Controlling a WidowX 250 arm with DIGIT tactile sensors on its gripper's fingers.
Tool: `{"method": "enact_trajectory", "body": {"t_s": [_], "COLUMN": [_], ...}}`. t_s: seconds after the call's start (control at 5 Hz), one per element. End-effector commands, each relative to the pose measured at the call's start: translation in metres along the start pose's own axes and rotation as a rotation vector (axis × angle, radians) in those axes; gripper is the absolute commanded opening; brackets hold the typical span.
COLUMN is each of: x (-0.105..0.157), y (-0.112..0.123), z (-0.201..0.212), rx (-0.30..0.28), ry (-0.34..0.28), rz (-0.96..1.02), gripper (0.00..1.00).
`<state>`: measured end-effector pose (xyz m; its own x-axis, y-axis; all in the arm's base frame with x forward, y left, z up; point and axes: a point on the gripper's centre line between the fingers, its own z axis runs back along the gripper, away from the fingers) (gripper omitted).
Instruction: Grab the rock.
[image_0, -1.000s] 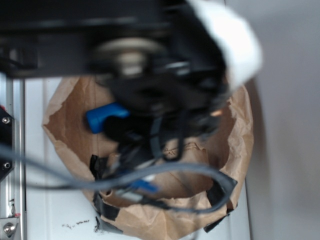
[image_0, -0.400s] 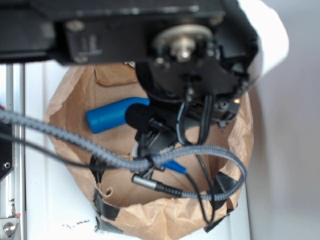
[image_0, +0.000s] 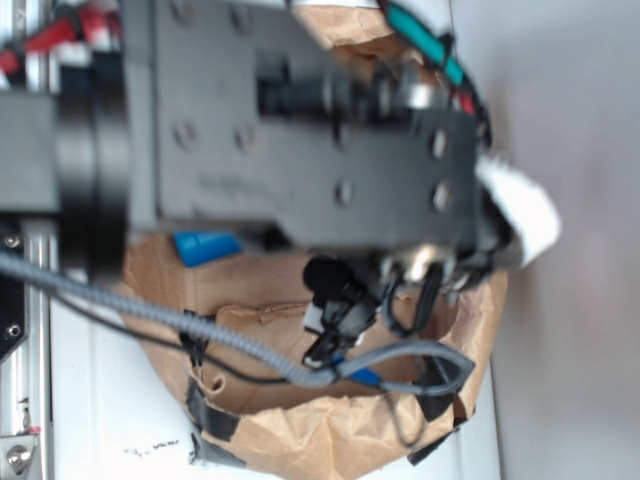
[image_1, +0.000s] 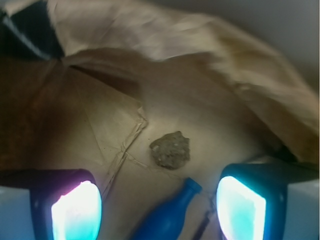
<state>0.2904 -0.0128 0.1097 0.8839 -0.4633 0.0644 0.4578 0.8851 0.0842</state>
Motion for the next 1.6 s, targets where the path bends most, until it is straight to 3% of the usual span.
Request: {"method": "enact_trajectory", "body": {"t_s": [0.0,0.2,0.4,0.6,0.8,1.2,1.4], "x": [0.009,0.020,0.025,0.030,0.029,0.016,0.009], "y": [-0.008,0.003,0.006,0.013,0.007,-0.011,-0.012], "z": [-0.032,-0.051,-0.057,-0.084,-0.088,-0.081,-0.066], "rx": [0.021,-0.025,-0.032,0.014,0.030,0.070,0.072], "ry": [-0.010,-0.059,-0.054,-0.016,-0.006,-0.028,-0.067], "rz": [-0.069,-0.094,-0.086,-0.071,-0.064,-0.086,-0.085], "gripper": [1.00,1.00,1.00,1.00,0.00,0.00,0.00]}}
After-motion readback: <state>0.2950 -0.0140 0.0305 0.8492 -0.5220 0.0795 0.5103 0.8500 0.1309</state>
